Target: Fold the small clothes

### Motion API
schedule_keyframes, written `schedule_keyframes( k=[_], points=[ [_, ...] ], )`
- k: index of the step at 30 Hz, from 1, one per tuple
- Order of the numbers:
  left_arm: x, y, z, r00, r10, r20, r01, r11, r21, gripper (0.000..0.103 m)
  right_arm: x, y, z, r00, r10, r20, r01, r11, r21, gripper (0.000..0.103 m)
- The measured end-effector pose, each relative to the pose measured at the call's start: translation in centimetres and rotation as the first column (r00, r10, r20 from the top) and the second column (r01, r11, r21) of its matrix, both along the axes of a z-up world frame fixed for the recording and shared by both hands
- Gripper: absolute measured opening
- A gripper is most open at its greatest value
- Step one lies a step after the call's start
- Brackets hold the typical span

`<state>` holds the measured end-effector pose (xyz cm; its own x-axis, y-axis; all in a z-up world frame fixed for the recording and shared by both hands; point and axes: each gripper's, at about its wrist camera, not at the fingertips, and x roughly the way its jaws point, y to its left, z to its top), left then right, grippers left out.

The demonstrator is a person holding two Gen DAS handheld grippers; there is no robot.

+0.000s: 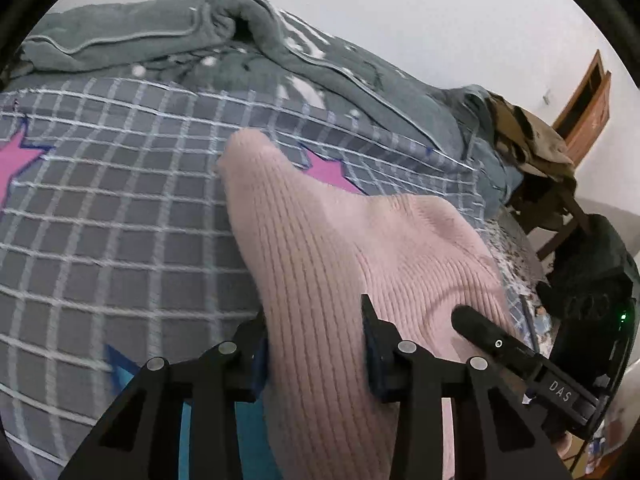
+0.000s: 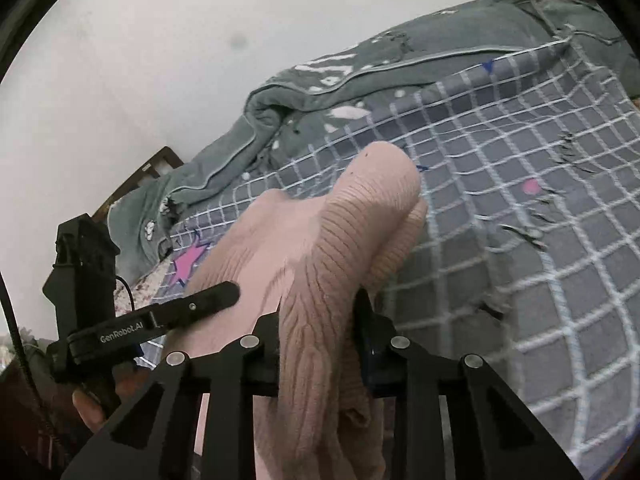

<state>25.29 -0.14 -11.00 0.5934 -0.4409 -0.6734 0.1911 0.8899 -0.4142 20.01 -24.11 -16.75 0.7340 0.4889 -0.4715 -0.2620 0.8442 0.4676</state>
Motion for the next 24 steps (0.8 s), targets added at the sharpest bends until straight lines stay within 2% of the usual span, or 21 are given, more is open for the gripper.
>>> schedule_keyframes(
  k=[8,11,13,15,17,18,21,24],
  points=[
    [3.3,5.8,1.8,0.996,0.083,0.040,-0.085,0.995,0.061,0.037,4.8,6.3,1.3,0.996,0.074,0.040,-0.075,0.997,0.019,0.027],
    [4.3,6.6,0.8,0.995,0.097,0.021,-0.098,0.991,0.086,0.039,6.4,7.8,0.8,0.995,0.088,0.041,-0.088,0.996,0.002,0.027],
    [4.9,6.5,-0.9,0.995,0.101,-0.019,-0.098,0.989,0.113,0.041,7.6,8.5,-0.5,0.997,0.081,0.005,-0.081,0.995,-0.051,0.028],
    [5.0,6.5,-2.0,0.993,0.113,-0.032,-0.109,0.987,0.121,0.051,8.5,8.6,-2.1,0.997,0.064,-0.049,-0.068,0.994,-0.090,0.031],
    [4.6,6.7,-2.1,0.994,0.108,-0.015,-0.106,0.989,0.099,0.055,8.6,7.9,-2.6,0.996,0.068,-0.060,-0.072,0.994,-0.079,0.039],
    [4.5,6.9,-2.0,0.994,0.106,-0.011,-0.104,0.990,0.095,0.060,8.5,7.7,-2.4,0.996,0.065,-0.056,-0.070,0.994,-0.081,0.040],
    [4.2,7.7,-1.6,0.992,0.122,0.009,-0.123,0.988,0.095,0.070,7.7,7.6,-0.5,0.999,0.018,0.026,-0.014,0.985,-0.172,0.047],
    [4.0,8.7,-1.5,0.989,0.147,0.001,-0.147,0.986,0.083,0.070,8.1,8.2,0.8,0.998,0.002,0.068,0.014,0.973,-0.232,0.049]
  ],
)
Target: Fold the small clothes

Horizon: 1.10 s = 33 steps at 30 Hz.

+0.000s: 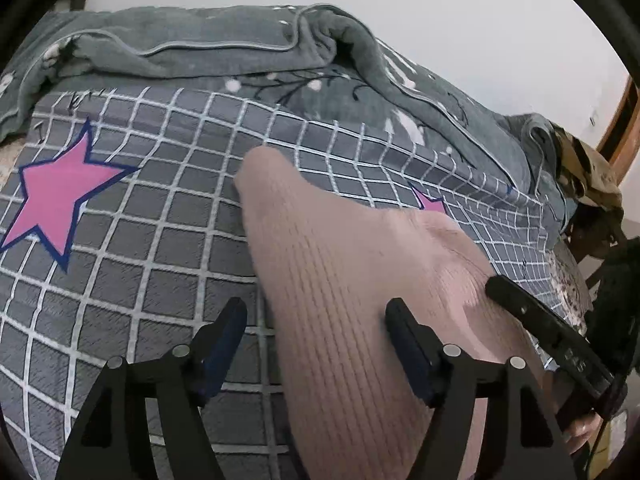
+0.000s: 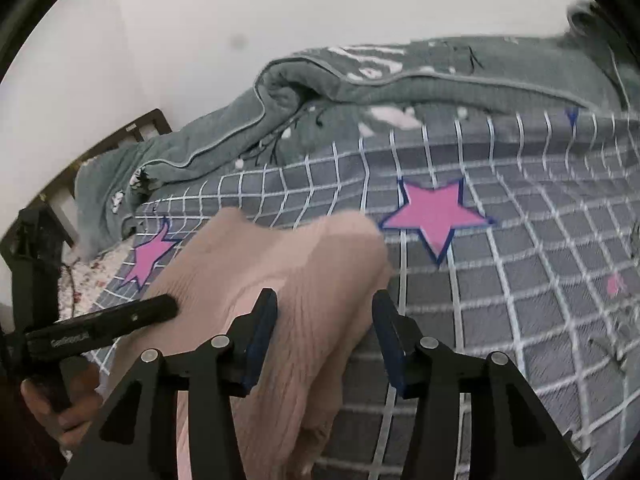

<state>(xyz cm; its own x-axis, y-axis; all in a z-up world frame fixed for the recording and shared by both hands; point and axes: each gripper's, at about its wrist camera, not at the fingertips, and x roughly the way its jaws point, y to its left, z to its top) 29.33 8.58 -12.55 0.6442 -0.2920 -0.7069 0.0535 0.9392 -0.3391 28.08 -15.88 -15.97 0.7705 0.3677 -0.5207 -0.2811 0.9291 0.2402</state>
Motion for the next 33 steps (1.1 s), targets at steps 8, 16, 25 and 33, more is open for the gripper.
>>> schedule_keyframes(
  k=[8,16,25,33],
  points=[
    [-1.3,-0.1,1.7,1.000,-0.004,0.025,0.003,0.998,0.059,0.070,1.3,1.3,-1.6,0.999,-0.010,-0.030,0.008,0.997,-0.077,0.016],
    [-0.5,-1.6,4.4,0.997,0.008,0.071,-0.011,0.999,0.047,0.070,-1.7,-0.1,3.4,0.995,0.015,0.102,-0.010,0.999,-0.045,0.035],
    [2.3,-2.8,3.4,0.997,0.055,0.056,-0.055,0.998,0.008,0.070,1.6,1.6,4.4,0.991,0.100,0.086,-0.098,0.995,-0.026,0.035],
    [3.1,-2.3,-0.6,0.997,0.081,0.008,-0.081,0.995,0.059,0.068,4.4,0.6,-1.8,0.997,0.070,-0.032,-0.072,0.995,-0.064,0.030]
  ],
)
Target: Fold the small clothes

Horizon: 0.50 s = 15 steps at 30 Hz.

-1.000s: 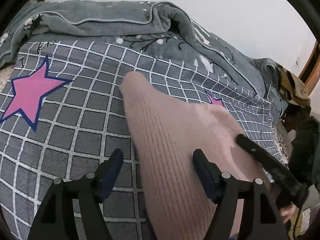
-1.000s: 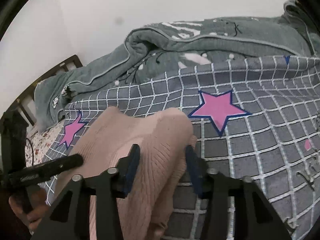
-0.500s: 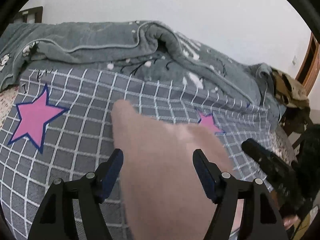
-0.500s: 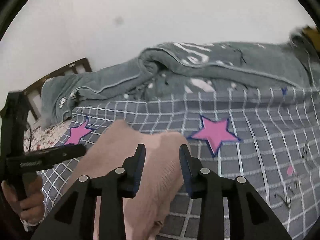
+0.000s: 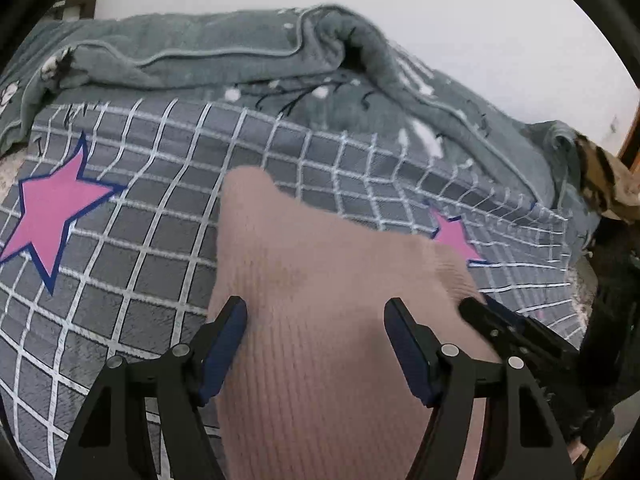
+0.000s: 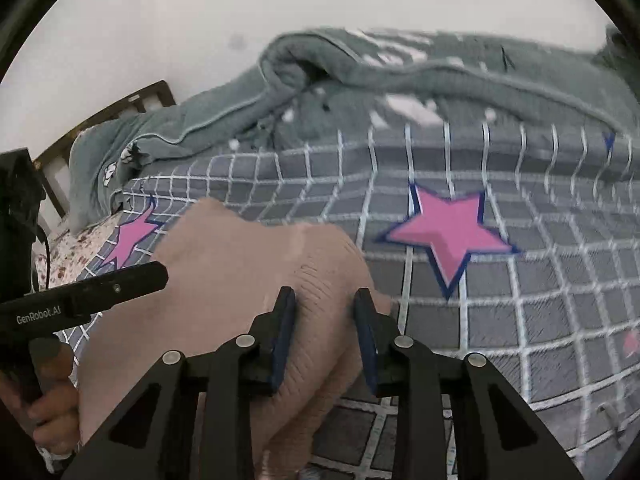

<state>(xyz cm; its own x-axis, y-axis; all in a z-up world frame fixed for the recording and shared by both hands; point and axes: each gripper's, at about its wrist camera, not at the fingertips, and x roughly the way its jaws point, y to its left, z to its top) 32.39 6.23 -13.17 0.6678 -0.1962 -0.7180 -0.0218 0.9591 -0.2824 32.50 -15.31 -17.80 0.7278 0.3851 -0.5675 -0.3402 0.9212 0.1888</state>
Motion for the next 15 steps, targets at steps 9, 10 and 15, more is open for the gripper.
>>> schedule_keyframes(
  k=[9,10,15],
  points=[
    [-0.6,-0.3,-0.5,0.999,0.013,0.033,-0.015,0.999,0.047,0.070,-0.1,0.2,-0.2,1.000,-0.005,0.015,0.005,1.000,-0.007,0.030],
    [-0.7,-0.1,-0.4,0.999,0.016,0.037,-0.017,0.999,0.035,0.070,-0.1,0.1,-0.2,1.000,-0.007,0.012,0.007,1.000,0.001,0.030],
    [-1.1,0.2,-0.3,0.998,0.030,0.049,-0.031,0.999,0.012,0.070,-0.3,0.1,-0.2,1.000,-0.013,0.021,0.013,1.000,0.004,0.031]
  ],
)
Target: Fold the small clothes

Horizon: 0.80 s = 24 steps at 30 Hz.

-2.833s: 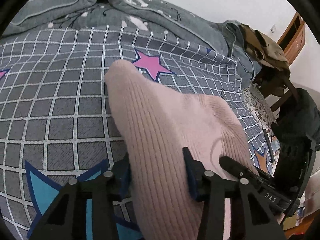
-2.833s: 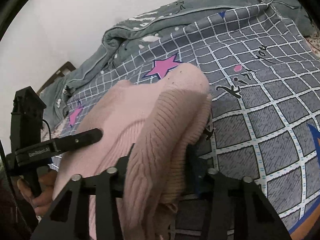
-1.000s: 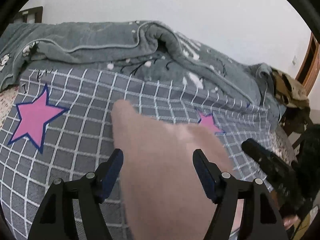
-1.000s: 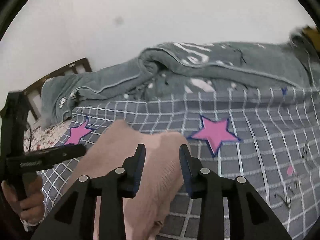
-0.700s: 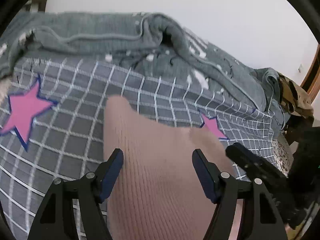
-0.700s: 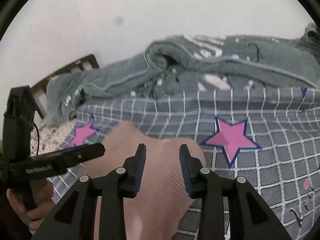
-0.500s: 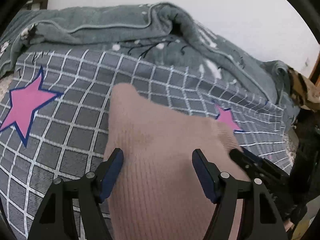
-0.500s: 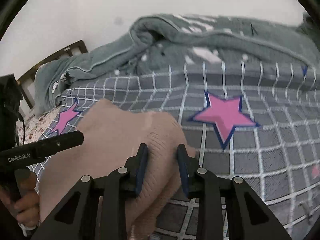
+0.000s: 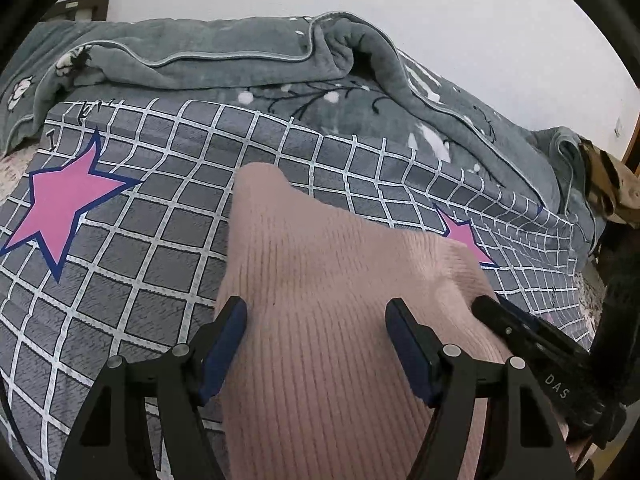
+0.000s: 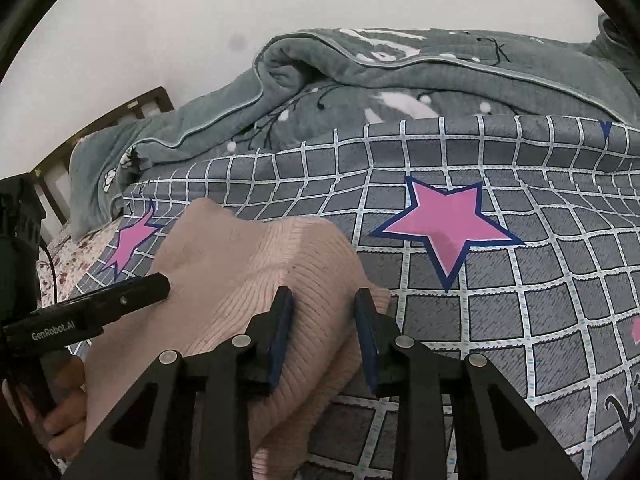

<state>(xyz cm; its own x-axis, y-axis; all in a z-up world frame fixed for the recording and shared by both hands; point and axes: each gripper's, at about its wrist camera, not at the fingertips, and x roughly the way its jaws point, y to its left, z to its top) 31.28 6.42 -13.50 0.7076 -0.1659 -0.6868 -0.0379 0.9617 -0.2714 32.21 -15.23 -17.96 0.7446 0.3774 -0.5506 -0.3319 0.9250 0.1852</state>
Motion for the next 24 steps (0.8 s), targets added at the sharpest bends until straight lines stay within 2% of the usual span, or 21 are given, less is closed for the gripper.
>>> schedule_keyframes(
  k=[10,24],
  points=[
    [-0.04,0.31,0.10,1.000,0.014,0.005,-0.014,1.000,-0.021,0.071,0.08,-0.31,-0.23,1.000,-0.006,-0.010,0.006,0.999,0.036,0.032],
    [-0.01,-0.20,0.06,1.000,0.020,0.007,-0.020,1.000,0.008,0.072,-0.18,-0.27,-0.12,1.000,-0.010,0.005,0.010,1.000,0.028,0.032]
  ],
)
